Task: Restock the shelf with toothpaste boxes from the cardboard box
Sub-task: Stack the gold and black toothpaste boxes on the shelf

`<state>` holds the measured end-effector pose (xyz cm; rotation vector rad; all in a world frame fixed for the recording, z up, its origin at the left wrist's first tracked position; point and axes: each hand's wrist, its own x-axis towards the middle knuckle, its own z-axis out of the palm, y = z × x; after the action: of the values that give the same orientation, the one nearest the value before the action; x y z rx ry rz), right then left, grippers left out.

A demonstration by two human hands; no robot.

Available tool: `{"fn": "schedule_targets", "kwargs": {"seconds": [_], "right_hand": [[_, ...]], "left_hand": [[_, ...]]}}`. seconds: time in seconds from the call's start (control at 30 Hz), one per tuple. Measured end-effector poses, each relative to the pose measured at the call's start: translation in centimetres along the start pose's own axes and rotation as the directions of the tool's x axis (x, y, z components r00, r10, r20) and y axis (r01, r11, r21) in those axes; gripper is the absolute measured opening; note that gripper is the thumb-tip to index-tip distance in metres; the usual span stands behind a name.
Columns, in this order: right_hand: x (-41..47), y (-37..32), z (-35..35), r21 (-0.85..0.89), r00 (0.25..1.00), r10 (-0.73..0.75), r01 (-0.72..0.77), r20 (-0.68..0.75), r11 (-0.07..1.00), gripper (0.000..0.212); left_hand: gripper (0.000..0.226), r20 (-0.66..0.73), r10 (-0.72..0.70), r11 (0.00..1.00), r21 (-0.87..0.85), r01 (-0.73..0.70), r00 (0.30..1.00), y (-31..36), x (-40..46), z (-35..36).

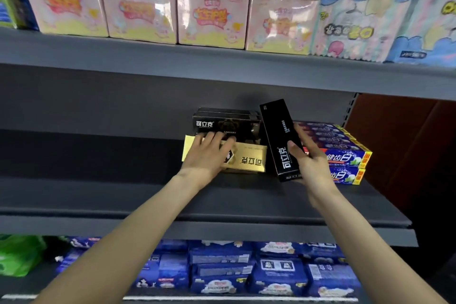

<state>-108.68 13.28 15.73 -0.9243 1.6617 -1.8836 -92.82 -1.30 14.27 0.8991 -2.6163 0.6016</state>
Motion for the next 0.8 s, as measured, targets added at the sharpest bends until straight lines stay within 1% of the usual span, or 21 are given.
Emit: {"fn": "schedule_targets", "kwargs": {"seconds": [0.13,0.2,0.27,0.3,0.33,0.4,0.43,0.47,0.5,0.53,0.57,0.63,0.67,0.73,0.77,0.8], "right_hand": [[0.2,0.2,0.9,0.014,0.999,-0.022,0.022,-0.025,1.000,0.041],[0.1,0.3,1.2,0.036,0.998,-0.019,0.021,-0.054,0.999,0.043],[0.0,0.4,1.6,0.049,0.998,-0.006,0.009,-0.067,0.999,0.041],[-0.2,0.4,1.8,0.053,0.998,0.006,-0.002,-0.065,0.999,0.039],[-0.2,0.4,2.0,0.055,0.998,0.019,-0.015,-0.063,0.998,0.038],[-0.5,0.4,2.4,0.062,0.998,0.036,-0.033,-0.050,0.998,0.039],[-0.6,0.3,2.6,0.069,0.998,0.041,-0.038,-0.041,0.997,0.041],[-0.7,0.2,2.8,0.075,0.999,0.045,-0.042,-0.030,0.996,0.042],[-0.8,0.1,3.0,0.076,0.999,0.048,-0.046,-0.018,0.996,0.043],[-1.0,-0.1,3.1,0.072,0.999,0.048,-0.048,-0.006,0.996,0.043],[-1.2,-0.2,3.2,0.066,0.999,0.045,-0.046,0.009,0.997,0.044],[-1.6,-0.7,3.4,0.061,0.999,0.043,-0.045,0.029,0.997,0.045],[-1.7,-0.8,3.5,0.061,0.998,0.045,-0.047,0.033,0.997,0.045],[-1.9,-1.0,3.6,0.057,0.998,0.049,-0.051,0.033,0.997,0.045],[-2.0,-1.0,3.6,0.054,0.998,0.051,-0.053,0.033,0.997,0.045],[-2.1,-1.0,3.6,0.055,0.998,0.053,-0.055,0.034,0.997,0.046]], "left_hand": [[0.075,-0.076,-0.023,0.997,-0.070,0.018,0.997,-1.0,-0.8,-0.5],[0.076,-0.063,-0.061,0.993,-0.103,0.055,0.996,-1.3,-1.1,-0.7],[0.076,0.017,-0.168,0.965,-0.199,0.168,0.986,-1.3,-1.2,-1.3],[0.074,0.060,-0.218,0.936,-0.270,0.227,0.974,-1.4,-1.2,-1.9],[0.073,0.120,-0.260,0.891,-0.352,0.286,0.958,-1.4,-1.2,-2.3],[0.079,0.248,-0.302,0.788,-0.478,0.388,0.920,-1.1,-1.2,-3.3],[0.082,0.309,-0.313,0.710,-0.552,0.437,0.898,-1.0,-1.1,-3.6],[0.083,0.371,-0.322,0.600,-0.632,0.490,0.871,-0.8,-0.9,-3.8],[0.082,0.430,-0.326,0.468,-0.700,0.539,0.842,-0.7,-0.8,-4.0],[0.081,0.489,-0.319,0.346,-0.737,0.580,0.812,-0.7,-0.5,-4.0],[0.079,0.529,-0.310,0.257,-0.753,0.605,0.790,-0.7,-0.4,-4.1],[0.074,0.585,-0.303,0.125,-0.758,0.640,0.753,-0.7,-0.3,-3.7],[0.070,0.619,-0.305,0.029,-0.754,0.657,0.724,-0.7,-0.4,-3.6],[0.059,0.697,-0.285,-0.238,-0.716,0.656,0.658,-0.6,-0.8,-3.7],[0.053,0.722,-0.274,-0.351,-0.690,0.633,0.635,-0.6,-1.0,-3.8],[0.049,0.734,-0.271,-0.431,-0.671,0.604,0.622,-0.6,-1.1,-3.9]]}}
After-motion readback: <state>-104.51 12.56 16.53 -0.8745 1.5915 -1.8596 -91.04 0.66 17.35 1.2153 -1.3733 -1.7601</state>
